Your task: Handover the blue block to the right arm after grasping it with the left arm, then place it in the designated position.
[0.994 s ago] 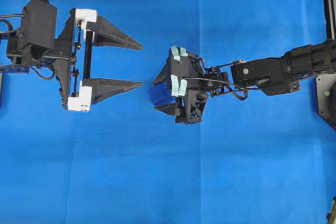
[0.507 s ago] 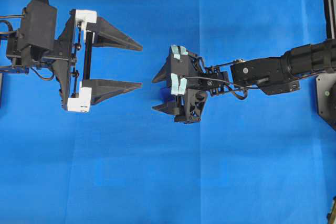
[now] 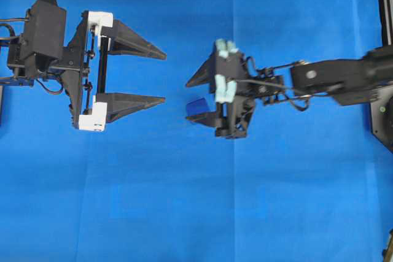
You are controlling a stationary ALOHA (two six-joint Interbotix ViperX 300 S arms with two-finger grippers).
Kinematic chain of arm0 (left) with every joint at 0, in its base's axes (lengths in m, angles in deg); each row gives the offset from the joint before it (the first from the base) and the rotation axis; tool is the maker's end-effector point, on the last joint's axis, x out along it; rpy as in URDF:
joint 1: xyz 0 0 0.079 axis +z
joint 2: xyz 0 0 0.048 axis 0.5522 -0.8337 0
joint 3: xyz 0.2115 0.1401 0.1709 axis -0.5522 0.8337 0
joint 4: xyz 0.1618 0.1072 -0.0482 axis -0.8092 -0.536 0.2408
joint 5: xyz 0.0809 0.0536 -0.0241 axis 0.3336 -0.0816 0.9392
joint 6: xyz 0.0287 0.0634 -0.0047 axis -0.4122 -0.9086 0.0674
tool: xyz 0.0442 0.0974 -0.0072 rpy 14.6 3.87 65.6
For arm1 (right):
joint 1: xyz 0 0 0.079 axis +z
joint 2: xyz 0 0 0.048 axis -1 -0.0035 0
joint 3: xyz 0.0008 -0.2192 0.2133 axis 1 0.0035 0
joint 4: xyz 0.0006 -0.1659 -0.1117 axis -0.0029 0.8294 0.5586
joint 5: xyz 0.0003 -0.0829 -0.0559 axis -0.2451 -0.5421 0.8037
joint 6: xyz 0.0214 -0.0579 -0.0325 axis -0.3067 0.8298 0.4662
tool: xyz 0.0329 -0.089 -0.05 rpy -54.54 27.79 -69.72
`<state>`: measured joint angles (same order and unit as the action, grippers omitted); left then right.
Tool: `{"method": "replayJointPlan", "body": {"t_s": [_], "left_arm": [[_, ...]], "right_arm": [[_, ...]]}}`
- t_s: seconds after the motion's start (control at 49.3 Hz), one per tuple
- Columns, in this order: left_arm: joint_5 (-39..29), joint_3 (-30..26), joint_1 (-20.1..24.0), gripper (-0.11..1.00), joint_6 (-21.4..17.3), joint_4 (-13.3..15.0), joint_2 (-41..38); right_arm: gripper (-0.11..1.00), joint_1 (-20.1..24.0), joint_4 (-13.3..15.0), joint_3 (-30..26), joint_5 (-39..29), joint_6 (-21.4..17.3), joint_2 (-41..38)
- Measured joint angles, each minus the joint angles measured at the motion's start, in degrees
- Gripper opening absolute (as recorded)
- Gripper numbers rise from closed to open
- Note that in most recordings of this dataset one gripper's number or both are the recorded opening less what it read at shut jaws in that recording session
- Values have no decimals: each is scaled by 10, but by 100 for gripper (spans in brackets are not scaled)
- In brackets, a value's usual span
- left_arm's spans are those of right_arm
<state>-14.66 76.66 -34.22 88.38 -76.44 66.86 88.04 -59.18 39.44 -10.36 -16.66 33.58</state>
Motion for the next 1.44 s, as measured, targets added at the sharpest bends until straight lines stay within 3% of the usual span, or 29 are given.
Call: {"method": "replayJointPlan", "body": {"t_s": [0.588, 0.852, 1.135, 1.298, 1.44], "left_arm": [[-1, 0, 0, 93, 0, -1, 0], [-1, 0, 0, 93, 0, -1, -1], [-1, 0, 0, 93, 0, 0, 0], [-1, 0, 0, 93, 0, -1, 0], [0, 0, 0, 93, 0, -1, 0]], "right_arm": [[77, 4, 1, 80, -120, 0, 272], [76, 5, 1, 104, -138, 0, 335], [76, 4, 5, 105, -121, 0, 334], [76, 5, 10, 106, -67, 4, 346], [76, 5, 31, 113, -10, 5, 367]]}}
